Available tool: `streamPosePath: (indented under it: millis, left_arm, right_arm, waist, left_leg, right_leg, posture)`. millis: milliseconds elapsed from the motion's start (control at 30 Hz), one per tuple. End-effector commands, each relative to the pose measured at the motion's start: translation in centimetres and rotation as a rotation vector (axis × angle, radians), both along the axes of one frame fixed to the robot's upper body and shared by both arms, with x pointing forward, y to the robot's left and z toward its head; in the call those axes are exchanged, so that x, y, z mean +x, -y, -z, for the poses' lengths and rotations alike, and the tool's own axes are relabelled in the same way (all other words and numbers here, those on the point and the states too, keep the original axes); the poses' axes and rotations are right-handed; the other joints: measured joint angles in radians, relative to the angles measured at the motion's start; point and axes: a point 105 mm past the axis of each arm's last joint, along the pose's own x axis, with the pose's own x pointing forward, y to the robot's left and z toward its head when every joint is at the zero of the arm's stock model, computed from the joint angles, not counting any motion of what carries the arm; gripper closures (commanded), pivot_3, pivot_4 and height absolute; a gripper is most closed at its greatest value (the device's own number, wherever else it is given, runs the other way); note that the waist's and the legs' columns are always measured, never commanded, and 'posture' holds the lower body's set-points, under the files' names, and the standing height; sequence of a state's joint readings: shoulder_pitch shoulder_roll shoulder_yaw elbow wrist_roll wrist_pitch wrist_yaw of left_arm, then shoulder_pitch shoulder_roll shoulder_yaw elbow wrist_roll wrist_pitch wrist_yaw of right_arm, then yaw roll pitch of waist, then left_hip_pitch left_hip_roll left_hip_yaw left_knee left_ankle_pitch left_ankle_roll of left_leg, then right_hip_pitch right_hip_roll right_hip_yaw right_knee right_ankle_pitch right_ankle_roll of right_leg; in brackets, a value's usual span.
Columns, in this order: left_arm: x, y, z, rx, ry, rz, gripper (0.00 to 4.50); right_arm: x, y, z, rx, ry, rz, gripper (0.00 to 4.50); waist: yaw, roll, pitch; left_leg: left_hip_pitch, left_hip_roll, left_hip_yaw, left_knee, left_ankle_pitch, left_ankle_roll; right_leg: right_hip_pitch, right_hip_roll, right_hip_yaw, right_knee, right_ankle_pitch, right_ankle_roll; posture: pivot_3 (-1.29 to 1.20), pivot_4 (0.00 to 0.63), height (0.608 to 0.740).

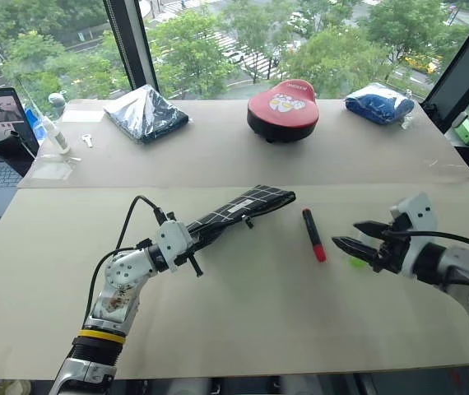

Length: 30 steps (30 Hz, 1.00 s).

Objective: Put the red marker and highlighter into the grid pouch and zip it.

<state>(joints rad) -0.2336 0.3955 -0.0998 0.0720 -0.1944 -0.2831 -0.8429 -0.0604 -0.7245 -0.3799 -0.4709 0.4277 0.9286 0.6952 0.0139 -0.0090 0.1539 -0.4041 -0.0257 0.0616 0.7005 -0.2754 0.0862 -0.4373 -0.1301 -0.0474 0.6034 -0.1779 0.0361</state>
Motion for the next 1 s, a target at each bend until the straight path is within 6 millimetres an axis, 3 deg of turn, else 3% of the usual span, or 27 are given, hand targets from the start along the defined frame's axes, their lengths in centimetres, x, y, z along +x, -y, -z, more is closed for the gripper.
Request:
streamPosePath:
  millis: [33, 167, 467, 600, 767, 1000]
  left_arm:
    - [0.2, 0.7, -0.8, -0.018, 0.033, 0.032, 4.50]
    - [0.6, 1.1, -0.9, -0.024, 0.035, 0.045, 4.50]
    - [1.1, 1.7, -0.8, -0.039, 0.035, 0.057, 4.50]
    - [1.1, 1.8, -0.7, -0.044, 0.034, 0.057, 4.50]
    - [1.1, 1.6, -0.8, -0.052, 0.038, 0.044, 4.50]
    - [1.1, 1.0, -1.0, -0.049, 0.045, 0.022, 4.50]
  right_arm:
    - [0.7, 4.8, -0.8, -0.112, 0.047, 0.271, 0.88]
    - [1.7, 6.0, 0.1, -0.114, 0.032, 0.416, 0.88]
    - [3.4, 4.6, 0.0, 0.027, 0.019, 0.535, 0.88]
    - [3.5, 3.1, 0.4, 0.057, -0.009, 0.508, 0.88]
    - [3.2, 1.2, 1.9, 0.070, -0.073, 0.469, 0.88]
    - [2.7, 0.3, 4.9, 0.044, -0.167, 0.460, 0.88]
  waist:
    - [0.000, 0.000, 0.000]
    - [0.000, 0.000, 0.000]
    - [0.000, 0.000, 0.000]
    - [0.001, 0.000, 0.000]
    - [-0.003, 0.000, 0.000]
    - [-0.002, 0.000, 0.000]
  left_leg:
    - [0.000, 0.000, 0.000, 0.000, 0.000, 0.000]
    - [0.000, 0.000, 0.000, 0.002, 0.000, 0.000]
    - [0.000, 0.000, 0.000, 0.003, -0.001, 0.002]
    - [-0.001, -0.001, 0.000, 0.004, -0.001, 0.002]
    - [-0.001, -0.001, 0.000, 0.004, -0.001, 0.003]
    - [0.000, -0.001, 0.000, 0.004, -0.001, 0.003]
  right_leg:
    - [0.001, 0.000, 0.000, 0.000, 0.000, 0.000]
    - [0.001, 0.001, 0.000, 0.001, 0.000, 0.000]
    - [0.001, 0.001, 0.000, 0.002, 0.000, 0.000]
    - [0.001, 0.001, 0.000, 0.002, 0.000, 0.000]
    - [0.001, 0.002, 0.000, 0.003, 0.000, 0.000]
    - [0.001, 0.002, 0.000, 0.004, 0.000, 0.000]
  posture:
    - [0.00, 0.150, 0.740]
    - [0.00, 0.150, 0.740]
    - [0.00, 0.150, 0.740]
    - [0.00, 0.150, 0.740]
    - [0.00, 0.150, 0.740]
    - [0.00, 0.150, 0.740]
